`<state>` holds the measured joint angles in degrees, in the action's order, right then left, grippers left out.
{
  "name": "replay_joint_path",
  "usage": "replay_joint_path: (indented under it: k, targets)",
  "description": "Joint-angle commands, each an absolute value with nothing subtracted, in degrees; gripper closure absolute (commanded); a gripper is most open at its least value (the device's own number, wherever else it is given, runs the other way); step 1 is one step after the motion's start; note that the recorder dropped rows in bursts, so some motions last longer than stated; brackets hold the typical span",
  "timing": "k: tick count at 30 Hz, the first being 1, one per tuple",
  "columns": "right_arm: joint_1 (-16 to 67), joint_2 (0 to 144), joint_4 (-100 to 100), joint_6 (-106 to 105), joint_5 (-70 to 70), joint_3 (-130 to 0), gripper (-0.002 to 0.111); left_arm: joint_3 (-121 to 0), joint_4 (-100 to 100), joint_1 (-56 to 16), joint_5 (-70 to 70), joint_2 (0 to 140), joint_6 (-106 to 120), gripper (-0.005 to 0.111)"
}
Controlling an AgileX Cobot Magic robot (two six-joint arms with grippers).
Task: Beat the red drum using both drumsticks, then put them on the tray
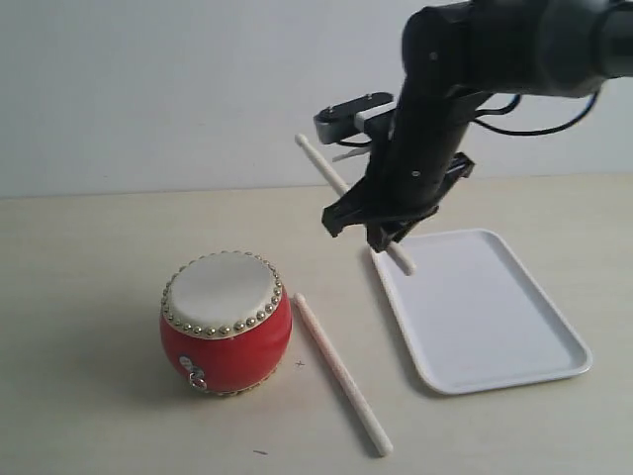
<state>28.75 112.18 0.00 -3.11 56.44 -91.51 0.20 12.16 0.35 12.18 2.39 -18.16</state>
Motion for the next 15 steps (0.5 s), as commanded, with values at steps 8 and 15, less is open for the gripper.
replay_joint_path:
  k: [8, 15]
  targets:
    - [28.26, 75.34, 0.00, -2.33, 55.69, -61.82, 0.108, 0.00, 11.67, 0.03, 12.00, 1.98, -17.83, 0.092]
    - [28.26, 62.47, 2.64, -3.50, 56.15, -50.51, 0.108, 0.00, 14.62, 0.03, 12.00, 1.98, -15.92, 0.092]
